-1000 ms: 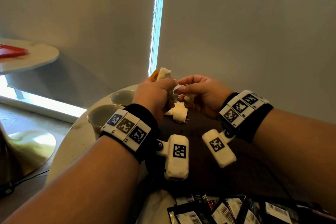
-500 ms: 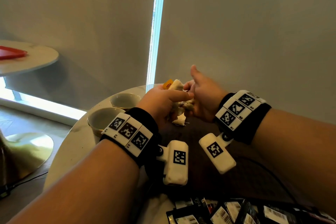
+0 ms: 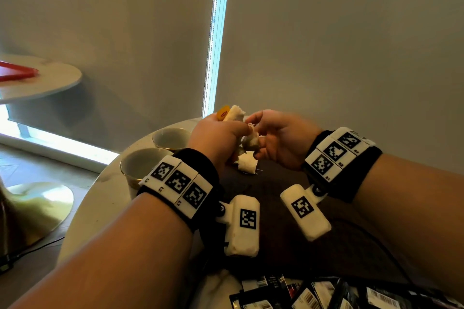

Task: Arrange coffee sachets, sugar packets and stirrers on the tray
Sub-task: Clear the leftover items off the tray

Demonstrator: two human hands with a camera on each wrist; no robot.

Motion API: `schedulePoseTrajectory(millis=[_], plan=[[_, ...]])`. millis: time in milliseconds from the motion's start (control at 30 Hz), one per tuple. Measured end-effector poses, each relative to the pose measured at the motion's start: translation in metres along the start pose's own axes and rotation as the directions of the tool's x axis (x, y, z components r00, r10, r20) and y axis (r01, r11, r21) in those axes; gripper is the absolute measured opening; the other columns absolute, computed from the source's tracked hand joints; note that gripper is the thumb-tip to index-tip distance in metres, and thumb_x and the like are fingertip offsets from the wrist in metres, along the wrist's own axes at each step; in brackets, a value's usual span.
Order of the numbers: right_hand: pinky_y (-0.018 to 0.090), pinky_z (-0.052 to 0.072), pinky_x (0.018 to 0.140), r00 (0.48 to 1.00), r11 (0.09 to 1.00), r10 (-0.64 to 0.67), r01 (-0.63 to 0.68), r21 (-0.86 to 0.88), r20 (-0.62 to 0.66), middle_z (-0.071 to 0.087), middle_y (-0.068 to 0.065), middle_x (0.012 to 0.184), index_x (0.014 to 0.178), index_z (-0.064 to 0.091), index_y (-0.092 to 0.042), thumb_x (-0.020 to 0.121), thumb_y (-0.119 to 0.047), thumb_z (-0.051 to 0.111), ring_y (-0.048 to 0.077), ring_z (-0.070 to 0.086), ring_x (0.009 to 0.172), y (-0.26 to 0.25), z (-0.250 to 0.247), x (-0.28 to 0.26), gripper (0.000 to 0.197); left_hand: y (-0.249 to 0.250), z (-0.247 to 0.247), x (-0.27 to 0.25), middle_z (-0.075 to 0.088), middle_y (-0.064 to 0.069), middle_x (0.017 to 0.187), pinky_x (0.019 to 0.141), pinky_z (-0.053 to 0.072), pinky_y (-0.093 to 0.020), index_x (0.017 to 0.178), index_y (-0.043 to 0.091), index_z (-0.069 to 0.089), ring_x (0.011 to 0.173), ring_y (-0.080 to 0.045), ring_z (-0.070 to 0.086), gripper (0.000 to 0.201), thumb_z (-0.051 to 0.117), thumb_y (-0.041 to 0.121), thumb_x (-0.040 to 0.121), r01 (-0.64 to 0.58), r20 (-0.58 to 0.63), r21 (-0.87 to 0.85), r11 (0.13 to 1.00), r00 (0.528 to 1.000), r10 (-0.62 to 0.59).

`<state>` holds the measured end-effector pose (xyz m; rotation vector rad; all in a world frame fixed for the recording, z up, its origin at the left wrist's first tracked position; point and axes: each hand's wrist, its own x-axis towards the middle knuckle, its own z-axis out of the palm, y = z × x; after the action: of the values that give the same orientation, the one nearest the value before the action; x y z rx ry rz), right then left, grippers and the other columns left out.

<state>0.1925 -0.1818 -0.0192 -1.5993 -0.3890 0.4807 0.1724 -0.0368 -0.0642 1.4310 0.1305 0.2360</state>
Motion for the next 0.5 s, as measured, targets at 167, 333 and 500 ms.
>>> schedulePoseTrajectory(millis=[167, 333, 500], plan=[[0.033, 0.054, 0.067, 0.987, 0.985, -0.102, 0.083, -0.152, -0.121, 0.067, 0.016, 0.104, 0.107, 0.063, -0.011, 0.092, 0.002, 0.059, 0.029, 0.064, 0.088, 0.0035, -0.0062, 0.0018, 0.020, 0.0049, 0.0001, -0.0022, 0.066, -0.019, 0.107, 0.063, 0.052, -0.034, 0.117, 0.019, 0.059, 0.084, -0.032, 0.067, 0.062, 0.081, 0.031, 0.061, 0.021, 0.012, -0.064, 0.998, 1.000, -0.020], [0.030, 0.052, 0.061, 0.977, 0.985, -0.146, 0.128, -0.118, -0.157, 0.068, 0.008, 0.093, 0.102, 0.063, -0.013, 0.087, 0.005, 0.065, 0.024, 0.065, 0.080, 0.0045, -0.0082, 0.0054, 0.024, 0.0048, -0.0020, 0.0016, 0.066, -0.020, 0.112, 0.061, 0.052, -0.035, 0.128, 0.019, 0.056, 0.089, -0.031, 0.066, 0.074, 0.084, 0.037, 0.062, 0.072, -0.005, -0.094, 0.993, 0.997, -0.073], [0.030, 0.050, 0.058, 0.972, 0.984, -0.170, 0.159, -0.075, -0.163, 0.063, 0.008, 0.088, 0.093, 0.057, -0.014, 0.086, 0.013, 0.059, 0.020, 0.065, 0.068, 0.0033, -0.0085, 0.0068, 0.028, 0.0018, -0.0025, 0.0038, 0.070, -0.020, 0.109, 0.059, 0.052, -0.034, 0.123, 0.017, 0.058, 0.085, -0.031, 0.069, 0.071, 0.088, 0.035, 0.061, 0.083, 0.022, -0.067, 0.994, 0.996, -0.082]])
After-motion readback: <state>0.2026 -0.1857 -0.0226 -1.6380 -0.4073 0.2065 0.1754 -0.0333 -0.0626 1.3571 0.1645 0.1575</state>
